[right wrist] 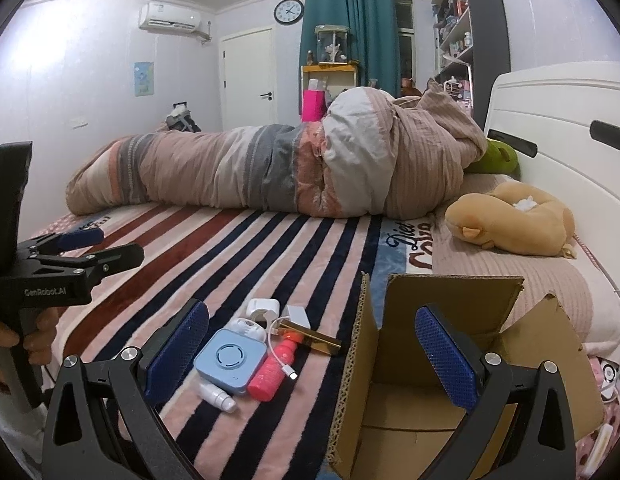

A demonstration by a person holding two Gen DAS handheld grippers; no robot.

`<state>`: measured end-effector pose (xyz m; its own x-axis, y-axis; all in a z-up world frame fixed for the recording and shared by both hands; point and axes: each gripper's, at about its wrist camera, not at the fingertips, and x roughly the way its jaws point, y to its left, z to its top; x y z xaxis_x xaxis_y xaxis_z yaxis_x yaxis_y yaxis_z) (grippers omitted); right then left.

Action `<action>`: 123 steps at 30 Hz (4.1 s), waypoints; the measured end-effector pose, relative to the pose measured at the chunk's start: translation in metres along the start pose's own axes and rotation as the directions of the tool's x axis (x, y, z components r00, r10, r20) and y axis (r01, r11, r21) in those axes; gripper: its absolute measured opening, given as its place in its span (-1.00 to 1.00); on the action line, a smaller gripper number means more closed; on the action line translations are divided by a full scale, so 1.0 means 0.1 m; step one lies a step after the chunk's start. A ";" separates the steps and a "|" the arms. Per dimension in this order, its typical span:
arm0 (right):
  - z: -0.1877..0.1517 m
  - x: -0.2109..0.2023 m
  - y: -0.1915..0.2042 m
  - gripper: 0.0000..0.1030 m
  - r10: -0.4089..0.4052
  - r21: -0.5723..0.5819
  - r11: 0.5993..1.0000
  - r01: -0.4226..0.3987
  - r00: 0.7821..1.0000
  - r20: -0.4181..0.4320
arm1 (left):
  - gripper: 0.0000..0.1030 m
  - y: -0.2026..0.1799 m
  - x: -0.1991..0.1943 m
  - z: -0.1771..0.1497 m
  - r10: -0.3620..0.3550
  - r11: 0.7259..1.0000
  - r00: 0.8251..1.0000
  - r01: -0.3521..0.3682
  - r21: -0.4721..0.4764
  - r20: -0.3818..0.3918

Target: Organize rigid objects

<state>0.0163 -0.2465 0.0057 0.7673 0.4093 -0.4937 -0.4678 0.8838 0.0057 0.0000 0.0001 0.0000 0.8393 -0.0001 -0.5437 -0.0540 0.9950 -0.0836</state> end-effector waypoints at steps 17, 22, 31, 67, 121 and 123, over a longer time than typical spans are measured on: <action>0.01 -0.06 0.07 1.00 0.020 -0.001 1.000 -0.020 1.000 -0.002 | 0.99 0.06 -0.06 -0.03 -0.017 1.000 1.000 0.017 0.001 0.014; 0.02 -0.05 0.05 1.00 0.023 0.008 1.000 -0.023 1.000 -0.009 | 0.99 0.06 -0.08 -0.03 -0.022 1.000 1.000 0.022 0.005 0.014; 0.01 -0.07 0.04 1.00 0.015 0.024 1.000 -0.015 1.000 -0.015 | 0.99 0.09 -0.03 -0.04 0.009 0.999 0.999 -0.007 0.045 -0.042; -0.61 1.90 0.99 0.66 0.149 0.031 0.987 -0.157 0.831 -0.536 | 0.99 1.04 0.64 -0.36 -0.139 0.989 0.982 0.131 -0.071 -0.127; 0.00 0.48 1.10 0.54 0.258 -0.211 0.945 -0.250 0.966 0.010 | 0.20 0.03 0.37 0.00 -0.693 0.720 0.691 0.677 -0.153 -0.205; 0.04 0.33 0.92 0.54 0.246 -0.183 0.955 -0.235 0.968 0.041 | -0.04 -0.19 0.29 0.13 -0.673 0.737 0.713 0.669 -0.098 -0.196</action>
<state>0.0005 -0.1503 -0.0064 0.6459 0.6235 -0.4406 -0.7073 0.7059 -0.0381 0.0321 -0.0176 -0.0036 0.5284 -0.6897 -0.4951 0.4683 0.7232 -0.5075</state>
